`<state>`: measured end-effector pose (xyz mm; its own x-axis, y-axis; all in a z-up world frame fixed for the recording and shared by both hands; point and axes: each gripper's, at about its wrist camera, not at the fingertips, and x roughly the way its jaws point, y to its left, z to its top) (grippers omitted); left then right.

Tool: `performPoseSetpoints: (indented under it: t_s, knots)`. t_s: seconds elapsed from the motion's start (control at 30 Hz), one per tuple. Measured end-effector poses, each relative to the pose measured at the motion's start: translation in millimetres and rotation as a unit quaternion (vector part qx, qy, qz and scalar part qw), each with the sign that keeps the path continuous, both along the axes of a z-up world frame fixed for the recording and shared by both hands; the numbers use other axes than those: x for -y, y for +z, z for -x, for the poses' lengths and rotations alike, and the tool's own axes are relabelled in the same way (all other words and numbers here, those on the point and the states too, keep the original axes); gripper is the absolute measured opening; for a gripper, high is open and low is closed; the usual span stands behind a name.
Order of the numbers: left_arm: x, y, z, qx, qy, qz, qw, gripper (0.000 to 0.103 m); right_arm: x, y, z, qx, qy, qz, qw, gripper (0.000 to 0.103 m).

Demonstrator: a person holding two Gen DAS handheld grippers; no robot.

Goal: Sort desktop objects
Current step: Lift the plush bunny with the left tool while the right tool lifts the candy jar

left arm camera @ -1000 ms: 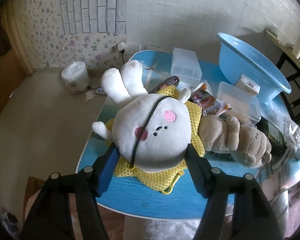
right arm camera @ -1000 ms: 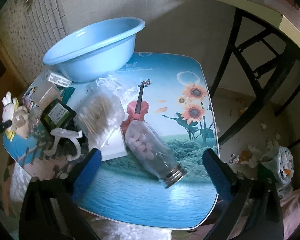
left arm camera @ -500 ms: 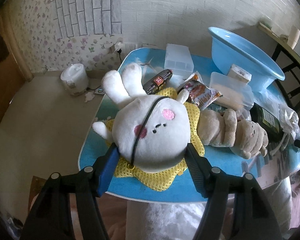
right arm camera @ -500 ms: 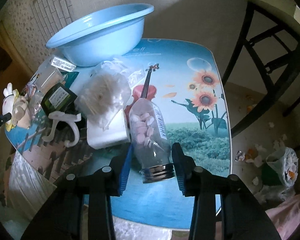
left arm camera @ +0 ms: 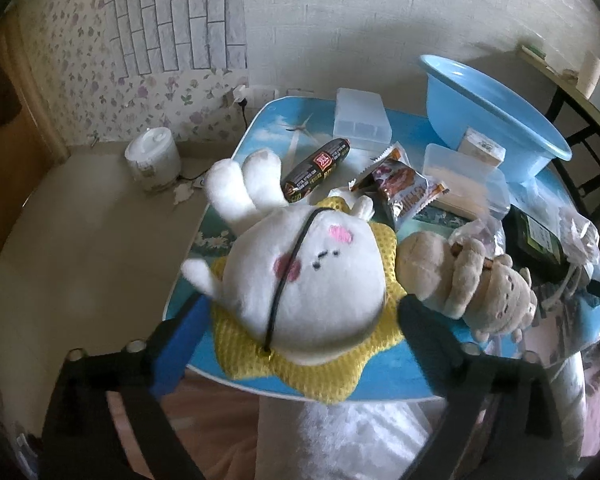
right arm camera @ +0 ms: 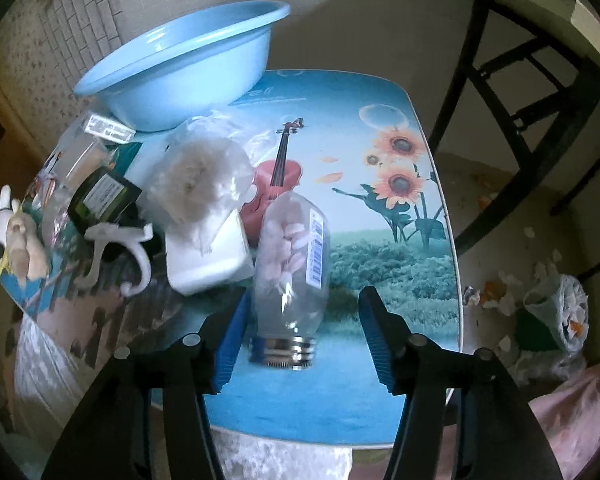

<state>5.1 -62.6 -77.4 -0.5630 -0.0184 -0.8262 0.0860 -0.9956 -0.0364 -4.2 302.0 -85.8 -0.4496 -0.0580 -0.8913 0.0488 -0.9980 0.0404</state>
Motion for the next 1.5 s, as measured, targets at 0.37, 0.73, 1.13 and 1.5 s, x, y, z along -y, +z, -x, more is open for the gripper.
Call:
performPoseSetpoints:
  t_s: [0.37,0.73,1.13,1.5]
  knots:
    - [0.1,-14.6,20.5,0.001,0.019,-0.003,0.9998,0.103,6.5,-2.5,3.6,-0.011,-0.004,-0.009,1.000,0.050]
    - [-4.4,-35.3,20.1,-0.002,0.025,0.014,0.9996,0.103,5.9,-2.5,0.4,-0.028,-0.007,-0.008,1.000,0.048]
    - [-1.1,-35.0,16.9,-0.022,0.047,0.014,0.9986,0.100,4.9,-0.5,-0.1,-0.037,-0.012,-0.003,0.999,0.036]
    - [2.4,-15.3,-0.9,-0.067,0.030,0.019,0.9971,0.060,5.4,11.2,-10.5,-0.050,-0.010,0.000,0.999,0.036]
